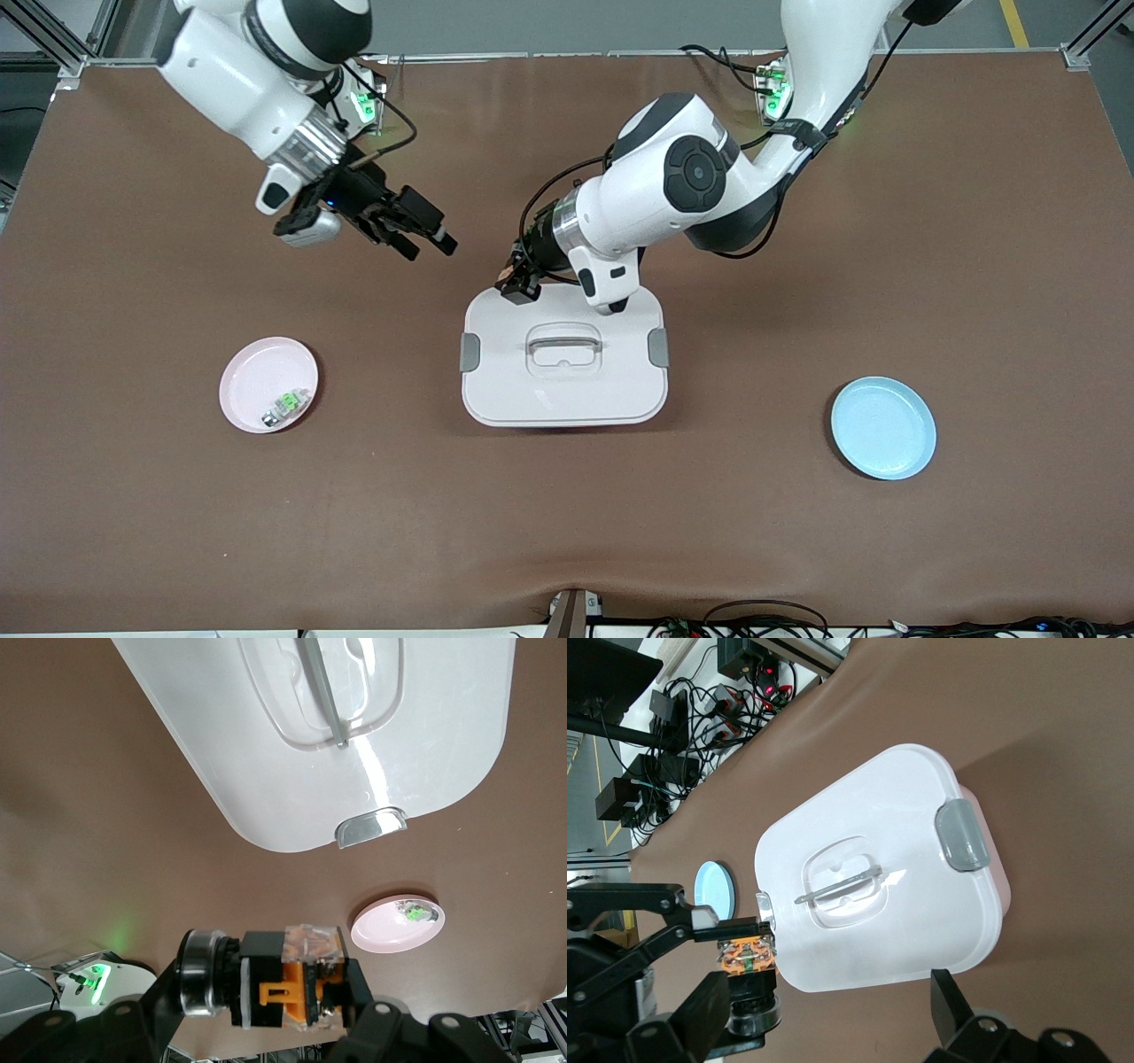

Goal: Transfer orange switch to right arm and place
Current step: 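Reach the right gripper to the orange switch held by the left gripper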

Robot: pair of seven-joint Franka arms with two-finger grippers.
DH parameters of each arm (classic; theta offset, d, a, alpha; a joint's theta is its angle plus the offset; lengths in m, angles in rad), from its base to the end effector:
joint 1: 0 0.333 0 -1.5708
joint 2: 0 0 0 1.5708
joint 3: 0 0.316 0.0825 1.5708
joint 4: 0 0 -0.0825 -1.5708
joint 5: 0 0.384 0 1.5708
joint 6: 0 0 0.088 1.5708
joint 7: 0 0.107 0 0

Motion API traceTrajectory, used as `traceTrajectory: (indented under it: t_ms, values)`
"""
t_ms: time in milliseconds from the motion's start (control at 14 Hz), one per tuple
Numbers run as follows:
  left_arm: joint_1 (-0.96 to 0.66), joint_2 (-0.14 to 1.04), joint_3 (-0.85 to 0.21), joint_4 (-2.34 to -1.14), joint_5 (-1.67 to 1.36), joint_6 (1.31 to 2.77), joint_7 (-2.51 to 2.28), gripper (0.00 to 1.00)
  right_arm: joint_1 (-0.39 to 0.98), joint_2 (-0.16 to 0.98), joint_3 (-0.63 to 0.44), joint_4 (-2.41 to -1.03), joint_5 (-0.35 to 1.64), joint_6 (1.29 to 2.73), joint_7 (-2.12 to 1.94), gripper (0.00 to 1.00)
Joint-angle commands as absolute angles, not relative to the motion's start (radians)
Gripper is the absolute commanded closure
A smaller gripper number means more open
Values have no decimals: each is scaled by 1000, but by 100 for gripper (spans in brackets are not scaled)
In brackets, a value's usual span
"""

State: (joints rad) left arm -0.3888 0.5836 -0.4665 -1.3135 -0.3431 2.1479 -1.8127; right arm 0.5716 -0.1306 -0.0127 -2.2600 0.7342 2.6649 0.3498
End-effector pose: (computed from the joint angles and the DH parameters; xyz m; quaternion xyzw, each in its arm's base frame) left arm 0.5361 -0.5105 0.4639 0.7817 0.5420 -0.2288 0.2069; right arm 0.4651 0.2677 0.4700 -0.9226 0.1688 -0.1146 0.3275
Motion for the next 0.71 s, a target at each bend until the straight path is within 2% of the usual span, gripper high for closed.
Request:
traceTrajectory:
  t_ms: [0, 286, 643]
  values:
    - [-390, 583, -463, -1302, -354, 2131, -1825, 100, 600, -77, -23, -2223, 770, 2695, 350, 0]
    - [-391, 584, -462, -1304, -353, 2131, -1827, 100, 640, -6, -21, -2168, 799, 2753, 356, 0]
    - [-394, 586, -456, -1302, -354, 2132, -1825, 100, 684, 44, -23, -2091, 870, 2757, 354, 0]
